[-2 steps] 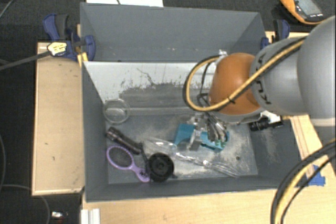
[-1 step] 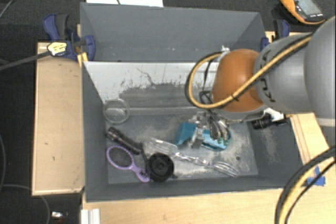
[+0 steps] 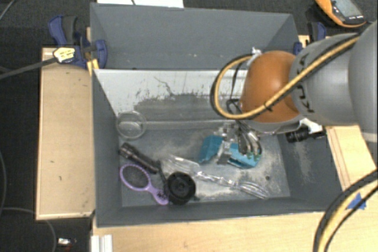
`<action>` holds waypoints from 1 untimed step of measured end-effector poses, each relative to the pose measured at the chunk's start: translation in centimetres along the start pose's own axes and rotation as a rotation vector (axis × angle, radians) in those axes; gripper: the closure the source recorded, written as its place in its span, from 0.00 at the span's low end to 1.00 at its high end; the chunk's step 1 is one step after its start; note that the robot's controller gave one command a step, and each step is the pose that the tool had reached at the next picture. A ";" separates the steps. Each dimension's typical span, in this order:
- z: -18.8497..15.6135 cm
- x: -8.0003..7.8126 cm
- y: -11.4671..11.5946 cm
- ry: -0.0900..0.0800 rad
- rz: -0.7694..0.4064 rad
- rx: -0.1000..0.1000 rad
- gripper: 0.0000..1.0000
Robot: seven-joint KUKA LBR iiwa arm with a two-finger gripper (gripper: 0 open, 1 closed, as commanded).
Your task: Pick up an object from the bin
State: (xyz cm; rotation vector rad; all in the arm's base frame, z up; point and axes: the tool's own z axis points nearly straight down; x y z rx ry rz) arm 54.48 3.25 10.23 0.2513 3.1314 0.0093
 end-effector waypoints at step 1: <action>-4.5 0.1 0.0 0.006 -0.001 0.001 1.00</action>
Offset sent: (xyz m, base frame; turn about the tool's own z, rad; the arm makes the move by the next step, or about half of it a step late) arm -0.0017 -0.0004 0.0528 -0.0002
